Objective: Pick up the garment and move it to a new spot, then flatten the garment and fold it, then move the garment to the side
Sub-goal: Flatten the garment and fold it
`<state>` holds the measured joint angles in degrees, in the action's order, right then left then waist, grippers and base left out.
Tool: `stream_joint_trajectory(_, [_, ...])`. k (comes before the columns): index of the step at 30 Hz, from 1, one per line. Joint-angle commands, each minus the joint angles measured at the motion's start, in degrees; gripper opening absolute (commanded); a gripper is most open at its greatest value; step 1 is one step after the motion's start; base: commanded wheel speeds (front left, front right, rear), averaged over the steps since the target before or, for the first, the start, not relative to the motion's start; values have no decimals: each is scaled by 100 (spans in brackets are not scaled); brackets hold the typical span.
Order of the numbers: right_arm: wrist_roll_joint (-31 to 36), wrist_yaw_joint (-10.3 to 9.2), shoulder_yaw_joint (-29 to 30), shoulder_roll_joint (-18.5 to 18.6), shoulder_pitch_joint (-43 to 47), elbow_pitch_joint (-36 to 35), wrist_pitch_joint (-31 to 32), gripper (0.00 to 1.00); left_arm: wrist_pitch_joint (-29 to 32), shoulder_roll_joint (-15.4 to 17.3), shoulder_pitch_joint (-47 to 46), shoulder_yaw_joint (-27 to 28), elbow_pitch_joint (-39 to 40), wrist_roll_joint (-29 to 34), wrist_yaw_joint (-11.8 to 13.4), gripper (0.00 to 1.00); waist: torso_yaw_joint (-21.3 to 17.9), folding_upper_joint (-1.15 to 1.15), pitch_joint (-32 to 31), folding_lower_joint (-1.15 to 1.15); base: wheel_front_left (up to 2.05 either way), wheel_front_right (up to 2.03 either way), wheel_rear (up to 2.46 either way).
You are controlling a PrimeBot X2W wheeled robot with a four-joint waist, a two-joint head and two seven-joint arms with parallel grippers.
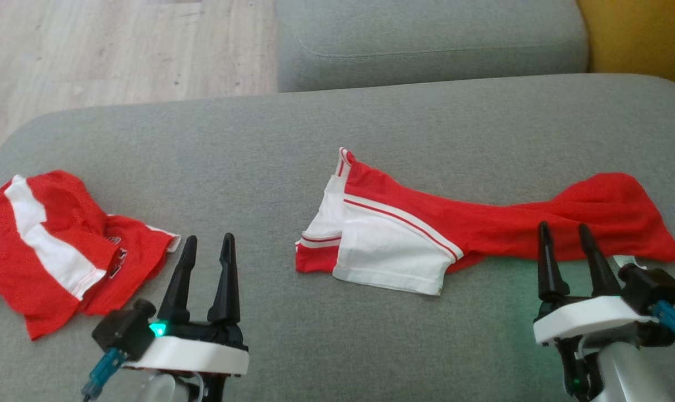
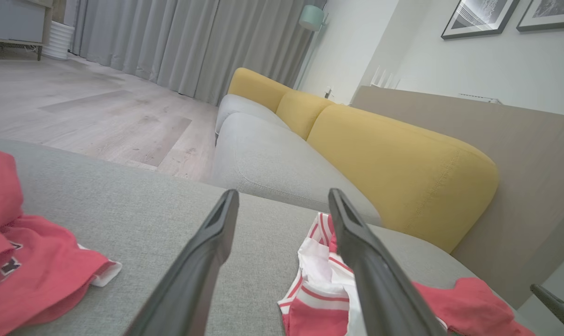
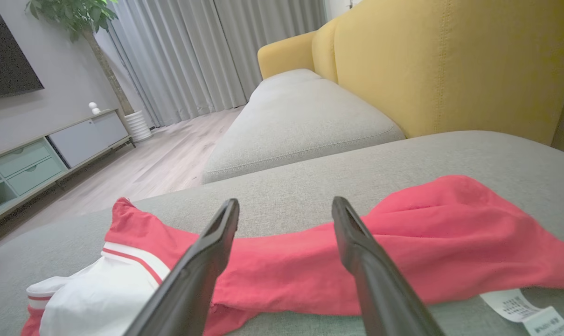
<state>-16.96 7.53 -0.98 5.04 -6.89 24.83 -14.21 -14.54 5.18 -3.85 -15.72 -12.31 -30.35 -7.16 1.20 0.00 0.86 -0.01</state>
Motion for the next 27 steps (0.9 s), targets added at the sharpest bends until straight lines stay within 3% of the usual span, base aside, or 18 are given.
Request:
stream_joint_trajectory(1, [65,-4,-69,4,-231,-272,-78,100,-46,45,-210,179,157,-16,-33,100,-43,0,18,1,0,0,0])
stream_joint_trajectory(6, [215,-4,173,-28,-283,-462,-40,100,-46,200,-471,-25,-9,-35,-33,100,-142,0,88,1,0,0,0])
stream_joint_trajectory(11, [303,-4,342,-51,-273,-566,40,100,94,316,-1090,-701,-497,-186,-33,100,-183,0,254,1,0,0,0])
stream_joint_trajectory(17, [373,-4,342,-97,-346,-645,82,100,829,234,-2118,-1363,-1068,-609,-33,100,-289,0,572,1,0,0,0])
stream_joint_trajectory(27, [421,-4,221,-157,-571,-642,42,100,1615,-23,-3361,-1698,-2358,-884,-32,100,-632,0,1004,1,0,0,0])
